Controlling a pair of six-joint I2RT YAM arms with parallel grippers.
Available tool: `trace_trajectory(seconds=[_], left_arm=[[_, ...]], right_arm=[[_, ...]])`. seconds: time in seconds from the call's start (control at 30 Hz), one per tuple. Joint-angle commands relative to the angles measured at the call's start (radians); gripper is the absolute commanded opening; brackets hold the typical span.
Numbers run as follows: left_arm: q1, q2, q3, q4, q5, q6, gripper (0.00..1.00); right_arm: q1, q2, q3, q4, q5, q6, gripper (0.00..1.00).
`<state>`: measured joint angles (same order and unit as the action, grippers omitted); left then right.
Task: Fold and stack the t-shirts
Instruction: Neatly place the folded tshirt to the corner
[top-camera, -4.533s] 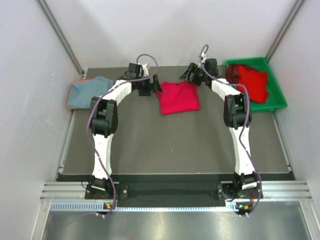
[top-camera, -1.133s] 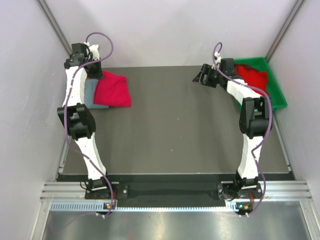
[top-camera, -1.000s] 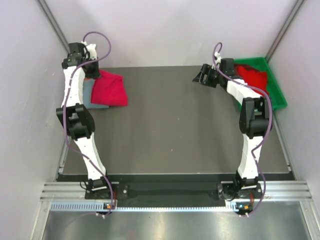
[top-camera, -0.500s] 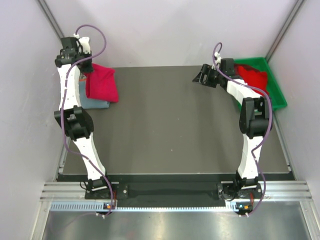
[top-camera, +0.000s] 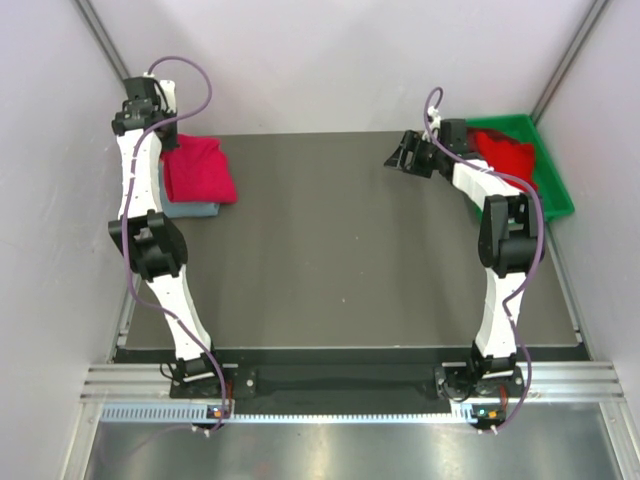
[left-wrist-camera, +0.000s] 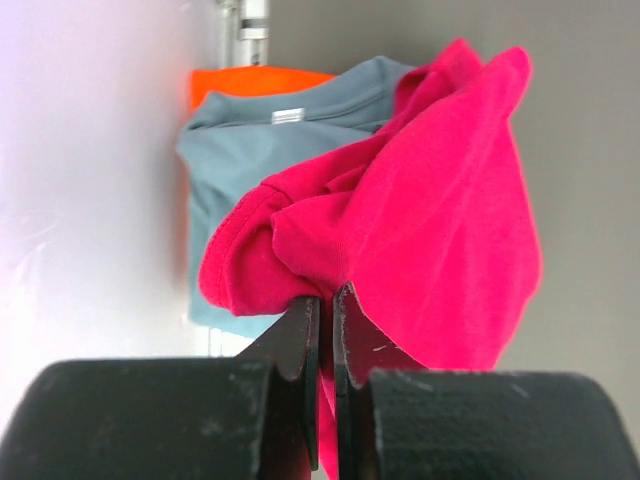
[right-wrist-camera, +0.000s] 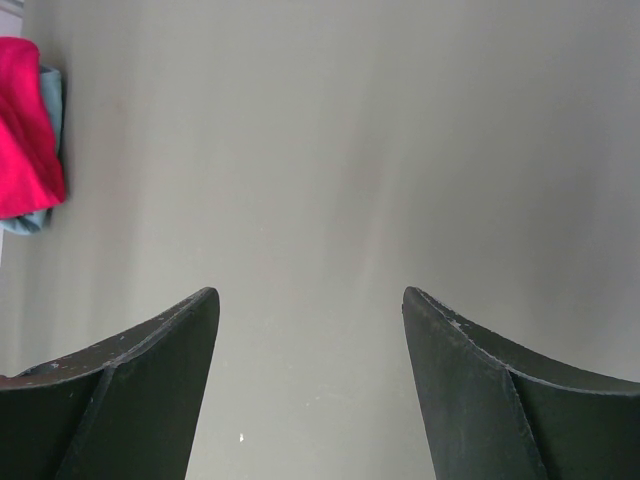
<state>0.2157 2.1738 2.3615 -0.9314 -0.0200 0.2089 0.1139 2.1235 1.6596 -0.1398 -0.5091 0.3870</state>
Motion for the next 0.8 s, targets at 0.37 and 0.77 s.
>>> trace_trajectory(seconds=[0.37, 0.77], left_arm=[[-0.036, 0.089, 0.012, 0.181, -0.26, 0.083, 0.0], [-0.042, 0.136, 0.018, 0.284, -0.468, 0.145, 0.0]], right_arm=[[0.017, -0.076, -0.031, 0.052, -0.006, -0.01, 0.75], [0.017, -0.082, -0.04, 0.049, -0.006, -0.017, 0.75]])
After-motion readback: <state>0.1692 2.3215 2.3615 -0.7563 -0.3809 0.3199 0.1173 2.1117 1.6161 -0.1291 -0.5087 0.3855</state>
